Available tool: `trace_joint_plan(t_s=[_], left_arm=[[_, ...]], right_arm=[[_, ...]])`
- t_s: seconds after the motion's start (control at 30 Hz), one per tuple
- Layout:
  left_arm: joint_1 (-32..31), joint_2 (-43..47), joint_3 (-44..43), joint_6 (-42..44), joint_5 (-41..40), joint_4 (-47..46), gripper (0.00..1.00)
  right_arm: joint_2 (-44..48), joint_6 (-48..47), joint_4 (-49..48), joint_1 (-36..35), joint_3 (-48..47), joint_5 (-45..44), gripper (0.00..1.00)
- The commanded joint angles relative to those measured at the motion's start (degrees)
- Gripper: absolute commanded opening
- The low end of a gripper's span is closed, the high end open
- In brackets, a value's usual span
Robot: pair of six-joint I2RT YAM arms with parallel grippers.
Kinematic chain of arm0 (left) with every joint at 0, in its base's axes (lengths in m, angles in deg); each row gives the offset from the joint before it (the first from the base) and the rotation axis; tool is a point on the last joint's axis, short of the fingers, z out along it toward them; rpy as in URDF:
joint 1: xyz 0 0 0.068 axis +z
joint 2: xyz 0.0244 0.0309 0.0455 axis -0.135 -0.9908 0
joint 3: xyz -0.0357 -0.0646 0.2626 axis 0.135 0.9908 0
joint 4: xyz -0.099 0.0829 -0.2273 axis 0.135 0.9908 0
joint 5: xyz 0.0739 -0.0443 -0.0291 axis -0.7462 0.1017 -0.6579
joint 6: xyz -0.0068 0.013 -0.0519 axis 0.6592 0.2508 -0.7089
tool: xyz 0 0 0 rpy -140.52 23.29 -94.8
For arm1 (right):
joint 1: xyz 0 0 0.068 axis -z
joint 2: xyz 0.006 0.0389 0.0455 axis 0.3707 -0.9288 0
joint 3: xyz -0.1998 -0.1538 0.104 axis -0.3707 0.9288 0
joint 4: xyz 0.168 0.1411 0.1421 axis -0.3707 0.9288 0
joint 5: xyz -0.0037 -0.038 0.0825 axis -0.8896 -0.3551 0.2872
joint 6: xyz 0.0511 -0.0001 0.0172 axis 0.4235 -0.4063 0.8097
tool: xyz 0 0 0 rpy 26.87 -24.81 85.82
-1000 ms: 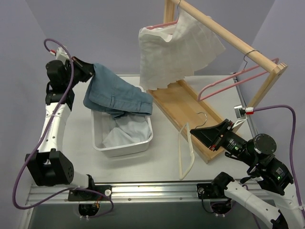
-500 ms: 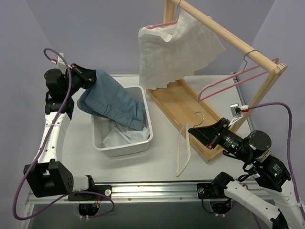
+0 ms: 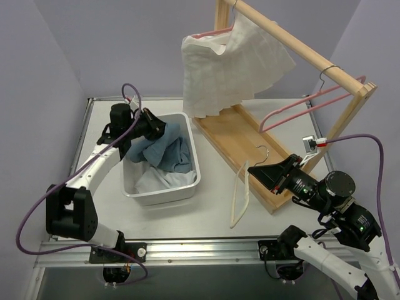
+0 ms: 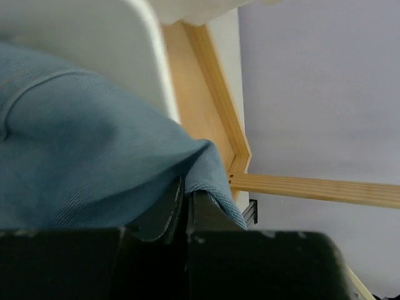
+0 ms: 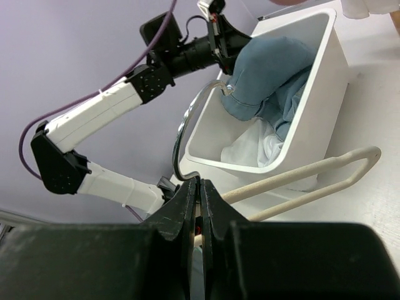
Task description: Remove the skirt from the hanger
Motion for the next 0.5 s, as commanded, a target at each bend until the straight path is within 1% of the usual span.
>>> trace_joint_plan(t_s=[0.0, 0.03, 0.07, 0.1, 0.13, 0.17, 0.23, 0.3, 0.33, 0.37, 0.4, 0.43, 0.47], left_arm=[[-0.09, -1.03, 0.68, -3.17, 2.90, -2.29, 0.03], [-0.35, -0.50, 0.77, -2.91, 2.89, -1.77, 0.08], [-0.53, 0.54, 0.42, -2.21, 0.63, -0.98, 0.24], [-0.71, 1.08, 0.16, -1.94, -0.09, 1.29, 0.33], [-0.88, 1.43, -0.10, -1.76, -0.53, 2.27, 0.39], [-0.88, 1.78, -0.37, -1.93, -0.71, 2.37, 0.48], [-0.80, 1.87, -2.38, -1.68, -1.06, 3.50, 0.61], [-1.15, 1.70, -6.58, 0.69, -3.25, 8.15, 0.78], [-1.50, 1.78, -7.74, 1.48, -4.57, 9.73, 0.82], [-2.02, 2.31, -9.06, 3.67, -6.49, 13.40, 0.87], [-3.42, 2.66, -10.46, 4.73, -11.56, 15.62, 0.94], [-4.22, 3.01, -12.91, 5.70, -14.05, 19.38, 0.94], [-4.92, 3.71, -14.16, 7.10, -16.16, 21.16, 0.94]], right_arm=[[-0.35, 0.02, -0.94, 0.40, -1.15, -1.42, 0.00], [-0.43, -0.24, -0.85, 0.40, -1.24, -1.59, 0.00], [-0.61, -0.33, -0.76, 0.40, -1.50, -1.85, 0.00], [-0.70, -0.42, -0.85, 0.40, -1.50, -2.03, 0.00], [-0.96, -0.50, -1.02, 0.40, -1.42, -2.03, 0.00], [-1.22, -0.50, -1.11, 0.40, -1.33, -2.12, 0.00], [-1.84, -0.59, -1.38, 0.49, -1.24, -2.03, 0.00], [-3.15, -0.59, -1.29, 0.40, -1.24, -2.12, 0.00], [-3.42, -0.59, -1.29, 0.40, -1.24, -2.21, 0.00], [-4.29, -0.59, -1.11, 0.40, -1.33, -2.29, 0.00], [-4.65, -0.68, -0.59, 0.40, -1.68, -2.64, 0.00], [-5.00, -0.68, -0.32, 0.40, -1.77, -2.99, 0.00], [-5.09, -0.85, -0.15, 0.40, -1.94, -3.35, 0.00]])
